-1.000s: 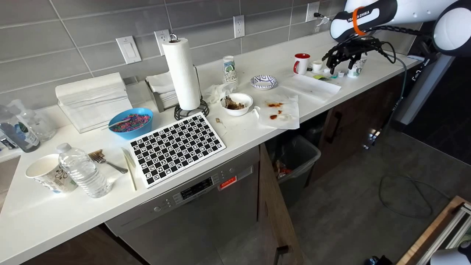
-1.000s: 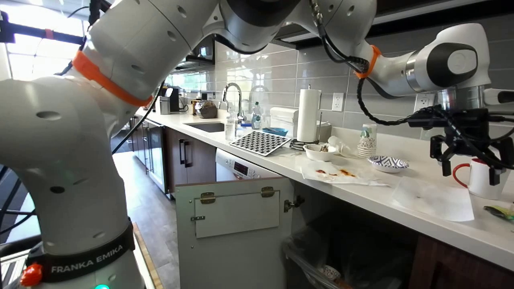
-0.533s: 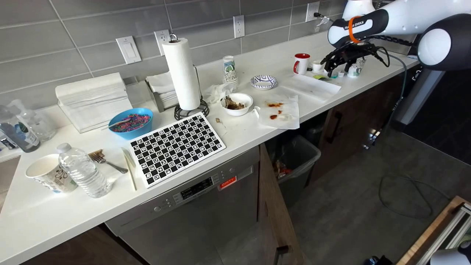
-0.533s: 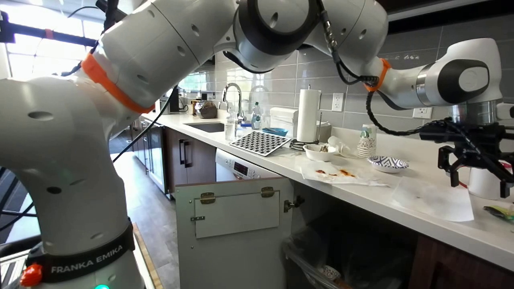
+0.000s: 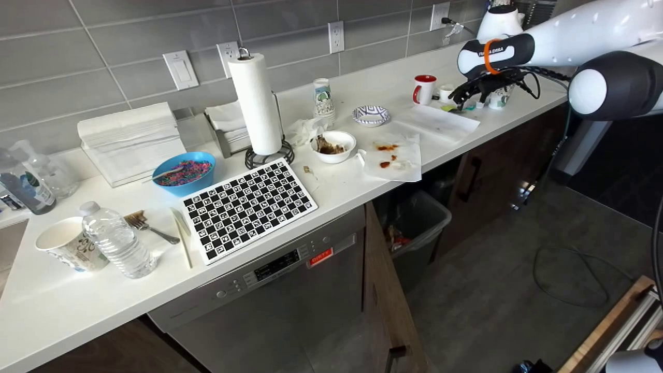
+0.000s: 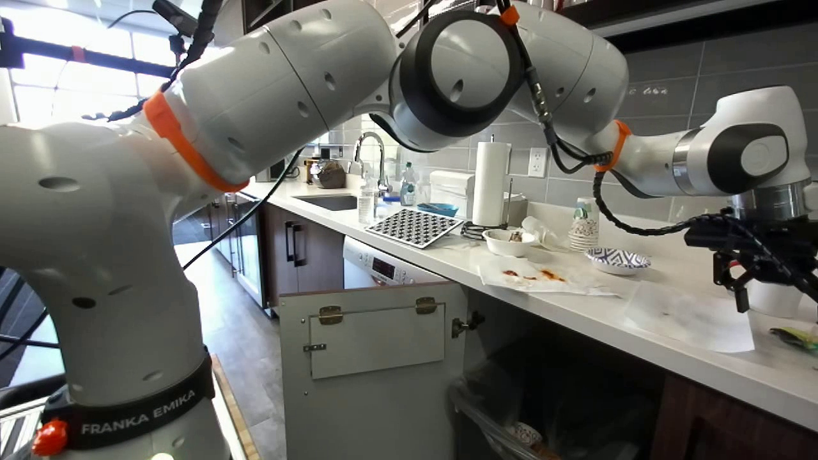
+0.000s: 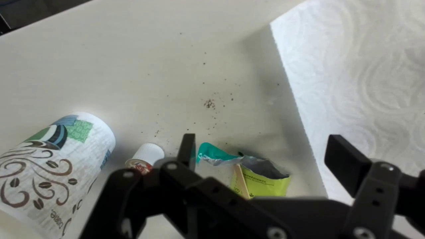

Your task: Put the white item in the bin

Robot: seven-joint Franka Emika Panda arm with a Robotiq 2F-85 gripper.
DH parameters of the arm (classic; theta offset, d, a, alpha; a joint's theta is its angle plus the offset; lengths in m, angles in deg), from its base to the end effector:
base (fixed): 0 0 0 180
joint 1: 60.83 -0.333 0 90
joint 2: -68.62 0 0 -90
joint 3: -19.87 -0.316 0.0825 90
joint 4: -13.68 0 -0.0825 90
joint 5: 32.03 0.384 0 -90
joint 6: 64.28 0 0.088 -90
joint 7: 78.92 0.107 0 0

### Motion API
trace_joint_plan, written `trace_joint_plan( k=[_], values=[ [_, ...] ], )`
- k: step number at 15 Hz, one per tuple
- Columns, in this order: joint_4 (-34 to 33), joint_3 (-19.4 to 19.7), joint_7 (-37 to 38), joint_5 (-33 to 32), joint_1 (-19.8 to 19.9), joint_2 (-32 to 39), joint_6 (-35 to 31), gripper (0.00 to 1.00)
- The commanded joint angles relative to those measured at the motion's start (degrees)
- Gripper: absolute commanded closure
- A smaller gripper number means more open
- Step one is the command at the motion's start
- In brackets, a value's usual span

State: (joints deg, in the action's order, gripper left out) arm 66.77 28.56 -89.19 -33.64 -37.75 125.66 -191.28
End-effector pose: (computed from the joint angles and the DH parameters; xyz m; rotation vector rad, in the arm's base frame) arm 0.7183 -0.3838 0.3088 2.8552 -0.3933 0.3388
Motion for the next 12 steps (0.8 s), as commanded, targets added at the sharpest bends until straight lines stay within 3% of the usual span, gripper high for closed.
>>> trace_joint_plan(
  k=[1,12],
  values=[
    [-0.39,0.00,0.00,0.00,0.03,0.23,0.00,0.00],
    [-1.23,-6.23,-23.82,0.78,4.60,4.54,-15.51,0.00]
  ],
)
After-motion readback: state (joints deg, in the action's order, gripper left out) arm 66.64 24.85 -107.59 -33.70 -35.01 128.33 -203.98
